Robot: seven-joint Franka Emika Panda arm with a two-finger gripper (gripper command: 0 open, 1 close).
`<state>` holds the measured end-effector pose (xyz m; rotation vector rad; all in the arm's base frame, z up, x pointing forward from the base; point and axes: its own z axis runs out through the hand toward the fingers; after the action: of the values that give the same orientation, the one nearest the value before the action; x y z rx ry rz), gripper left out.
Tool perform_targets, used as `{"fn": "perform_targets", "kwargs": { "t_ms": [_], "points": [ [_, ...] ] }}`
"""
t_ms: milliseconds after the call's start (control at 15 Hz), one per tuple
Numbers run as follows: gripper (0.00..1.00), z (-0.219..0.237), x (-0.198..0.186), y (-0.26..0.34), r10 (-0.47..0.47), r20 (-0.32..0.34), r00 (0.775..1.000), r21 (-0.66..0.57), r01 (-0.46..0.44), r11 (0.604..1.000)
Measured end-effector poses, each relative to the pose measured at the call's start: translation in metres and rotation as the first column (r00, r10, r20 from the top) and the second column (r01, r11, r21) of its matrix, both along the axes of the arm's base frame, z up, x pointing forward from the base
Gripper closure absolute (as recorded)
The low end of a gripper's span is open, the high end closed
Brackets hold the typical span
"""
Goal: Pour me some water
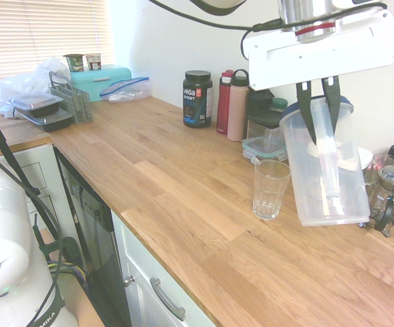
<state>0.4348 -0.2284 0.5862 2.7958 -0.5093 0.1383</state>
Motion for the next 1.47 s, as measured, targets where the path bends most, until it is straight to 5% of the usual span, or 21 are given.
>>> {"fn": "perform_targets", "kwargs": {
  "t_ms": [200, 400, 1000, 1267, 1467],
  "points": [
    [1.0, -0.012, -0.006, -0.019, -0.145, 0.086, 0.986, 0.045, 0.142, 0.989],
    [1.0, -0.03, -0.027, -0.032, -0.291, 0.154, 0.944, 0.086, 0.281, 0.956],
    [1.0, -0.044, -0.102, 0.015, -0.578, 0.39, 0.717, 0.284, 0.503, 0.816],
    [1.0, -0.047, -0.148, 0.07, -0.569, 0.387, 0.726, 0.317, 0.475, 0.821],
    [1.0, -0.018, -0.186, 0.112, -0.542, 0.374, 0.753, 0.336, 0.434, 0.835]
  ]
}}
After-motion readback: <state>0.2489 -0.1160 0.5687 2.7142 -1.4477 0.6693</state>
